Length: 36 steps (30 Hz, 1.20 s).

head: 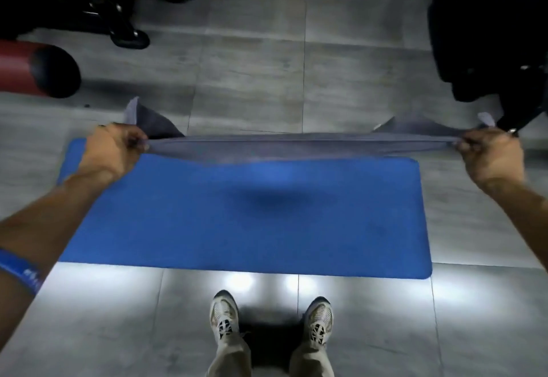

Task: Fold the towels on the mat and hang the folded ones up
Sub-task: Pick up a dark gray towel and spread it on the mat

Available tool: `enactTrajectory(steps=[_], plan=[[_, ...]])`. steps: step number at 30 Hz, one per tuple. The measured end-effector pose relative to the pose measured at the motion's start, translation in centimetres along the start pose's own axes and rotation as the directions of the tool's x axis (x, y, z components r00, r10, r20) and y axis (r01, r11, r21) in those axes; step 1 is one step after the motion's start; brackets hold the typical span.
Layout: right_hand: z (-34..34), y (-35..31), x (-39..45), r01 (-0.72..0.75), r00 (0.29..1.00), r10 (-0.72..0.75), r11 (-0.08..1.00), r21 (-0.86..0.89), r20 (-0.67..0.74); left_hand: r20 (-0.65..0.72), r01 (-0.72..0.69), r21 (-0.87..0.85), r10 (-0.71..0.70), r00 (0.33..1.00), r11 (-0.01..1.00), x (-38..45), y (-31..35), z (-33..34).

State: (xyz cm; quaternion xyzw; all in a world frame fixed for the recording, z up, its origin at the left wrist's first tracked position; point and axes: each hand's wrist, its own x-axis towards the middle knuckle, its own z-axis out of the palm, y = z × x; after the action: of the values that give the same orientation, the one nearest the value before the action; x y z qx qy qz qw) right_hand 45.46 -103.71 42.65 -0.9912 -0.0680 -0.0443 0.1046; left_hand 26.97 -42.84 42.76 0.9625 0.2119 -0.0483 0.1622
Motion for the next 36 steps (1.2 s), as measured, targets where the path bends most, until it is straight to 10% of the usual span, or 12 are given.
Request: enactTrajectory(steps=[18,36], plan=[[54.6,14.2,-12.1,0.087,0.985,-0.078,0.995,-0.048,0.153,-0.017,0.007,-0.032,-0.008,1.000,0.999,1.9,-13.3,54.6],[59.4,15.6,-23.8,-0.055,0.871,0.218,0.934,-0.353,0.441,0.344,0.037,0.426,-0.200,0.917,0.904,-6.7,-14.0,61.3]])
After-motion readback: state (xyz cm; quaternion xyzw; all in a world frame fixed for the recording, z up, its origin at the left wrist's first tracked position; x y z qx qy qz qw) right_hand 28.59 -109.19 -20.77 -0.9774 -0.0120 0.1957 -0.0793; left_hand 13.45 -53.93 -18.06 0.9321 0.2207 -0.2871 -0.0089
